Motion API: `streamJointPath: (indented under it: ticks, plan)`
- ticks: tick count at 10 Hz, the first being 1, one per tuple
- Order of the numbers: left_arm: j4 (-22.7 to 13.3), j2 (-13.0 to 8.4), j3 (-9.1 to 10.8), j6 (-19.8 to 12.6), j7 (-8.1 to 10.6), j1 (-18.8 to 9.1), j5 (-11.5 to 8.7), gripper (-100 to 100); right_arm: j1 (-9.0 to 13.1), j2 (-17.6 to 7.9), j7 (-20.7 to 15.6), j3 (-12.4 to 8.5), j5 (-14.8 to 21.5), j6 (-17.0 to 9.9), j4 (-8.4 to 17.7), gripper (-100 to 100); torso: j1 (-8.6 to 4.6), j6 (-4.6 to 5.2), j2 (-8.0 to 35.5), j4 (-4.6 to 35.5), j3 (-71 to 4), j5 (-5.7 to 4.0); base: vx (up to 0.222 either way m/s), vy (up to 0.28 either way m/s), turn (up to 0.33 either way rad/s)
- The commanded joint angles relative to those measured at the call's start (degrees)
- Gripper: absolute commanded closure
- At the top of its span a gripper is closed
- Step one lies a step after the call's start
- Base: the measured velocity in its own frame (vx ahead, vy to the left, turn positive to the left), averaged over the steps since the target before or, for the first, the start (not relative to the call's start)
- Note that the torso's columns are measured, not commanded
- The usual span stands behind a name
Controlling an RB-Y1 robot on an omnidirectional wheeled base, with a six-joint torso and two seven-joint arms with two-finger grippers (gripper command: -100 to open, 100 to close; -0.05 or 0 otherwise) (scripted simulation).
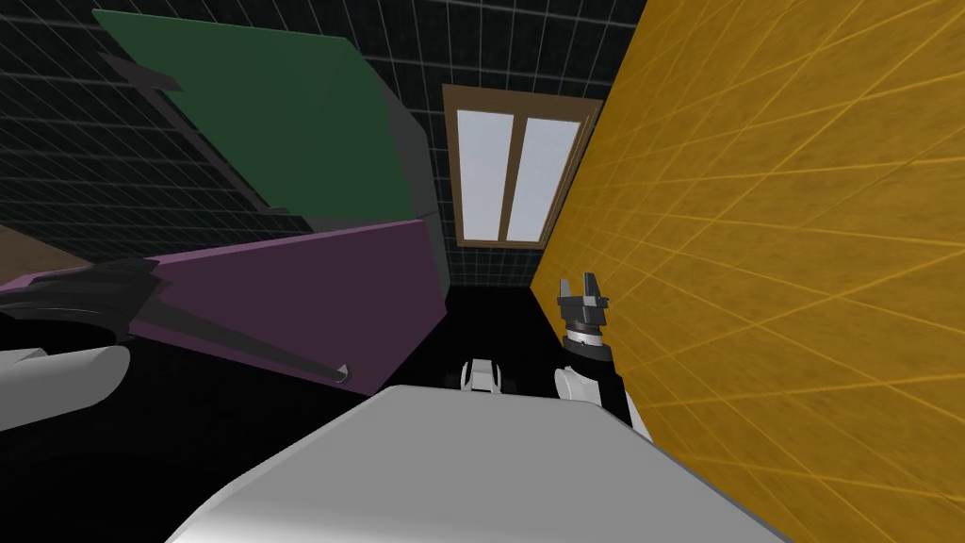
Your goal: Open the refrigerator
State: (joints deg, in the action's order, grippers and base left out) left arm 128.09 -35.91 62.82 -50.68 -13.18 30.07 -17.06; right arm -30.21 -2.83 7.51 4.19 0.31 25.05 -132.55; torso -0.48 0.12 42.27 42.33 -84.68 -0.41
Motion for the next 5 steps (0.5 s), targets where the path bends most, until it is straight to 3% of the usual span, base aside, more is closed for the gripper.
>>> streamJointPath:
  ticks: [1, 5]
  plan:
    - [-0.1, 0.1, -0.08, -0.1, 0.00, 0.0, 0.0, 0, 0.0, 0.0, 0.0, 0.0, 0.0, 0.0, 0.0, 0, 0.09, -0.03, 0.0, 0.0, 0.0, 0.08, 0.000, 0.000, 0.000]
    - [-0.3, 0.3, -0.24, -0.3, 0.02, 0.2, -0.1, 0, 0.0, 0.0, 0.0, 0.0, 0.0, 0.0, 0.0, 0, 0.38, -0.09, 0.0, 0.0, 0.1, 0.30, 0.000, 0.000, 0.000]
